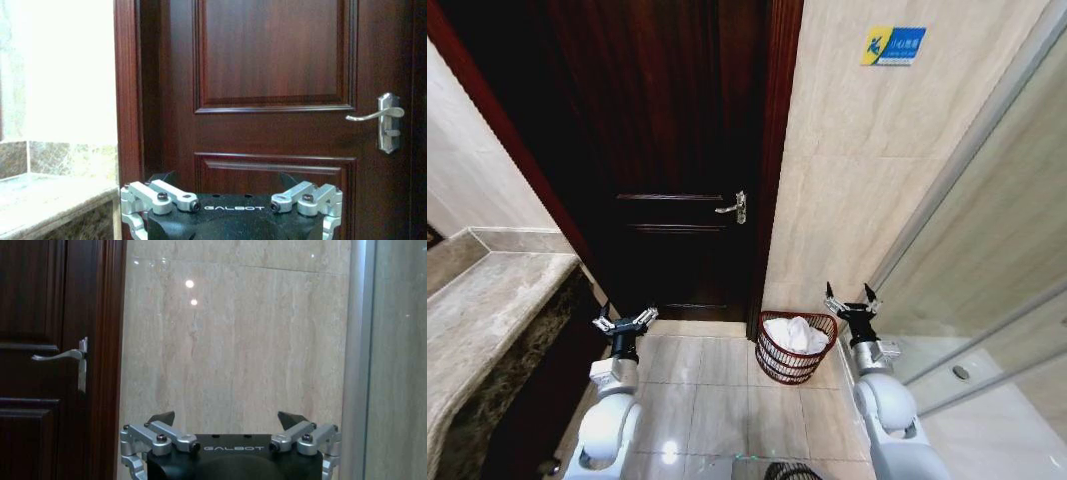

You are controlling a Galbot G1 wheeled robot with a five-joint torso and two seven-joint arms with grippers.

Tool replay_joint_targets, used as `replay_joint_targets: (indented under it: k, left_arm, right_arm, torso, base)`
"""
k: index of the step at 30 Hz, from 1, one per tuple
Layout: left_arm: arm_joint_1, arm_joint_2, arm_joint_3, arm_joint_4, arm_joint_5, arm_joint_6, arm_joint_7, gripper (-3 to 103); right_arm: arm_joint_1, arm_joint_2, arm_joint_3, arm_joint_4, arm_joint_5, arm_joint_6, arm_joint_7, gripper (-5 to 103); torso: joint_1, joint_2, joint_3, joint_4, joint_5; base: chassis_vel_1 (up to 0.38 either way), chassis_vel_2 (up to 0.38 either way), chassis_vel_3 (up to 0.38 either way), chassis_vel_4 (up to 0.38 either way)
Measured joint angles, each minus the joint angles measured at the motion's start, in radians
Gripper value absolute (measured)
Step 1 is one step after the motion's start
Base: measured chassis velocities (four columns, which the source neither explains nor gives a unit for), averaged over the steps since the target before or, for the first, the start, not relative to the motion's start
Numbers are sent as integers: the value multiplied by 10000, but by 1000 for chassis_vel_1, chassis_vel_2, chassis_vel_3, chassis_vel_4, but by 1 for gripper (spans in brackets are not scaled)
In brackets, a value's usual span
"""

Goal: Discard the used towel into the hamper.

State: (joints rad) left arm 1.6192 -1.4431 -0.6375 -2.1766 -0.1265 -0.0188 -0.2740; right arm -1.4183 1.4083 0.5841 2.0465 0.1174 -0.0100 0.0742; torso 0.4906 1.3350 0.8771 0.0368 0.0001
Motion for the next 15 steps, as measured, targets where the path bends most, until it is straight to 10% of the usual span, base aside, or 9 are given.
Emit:
replay_joint_targets:
  k: [15]
  left_arm:
    - [481, -288, -285, -73, -117, -194, 253, 100]
  right_arm:
    - [-81, 50, -265, 85, 349, -377, -249, 100]
  torso:
    - [-8, -25, -17, 1, -1]
  base:
    - [0, 0, 0, 0]
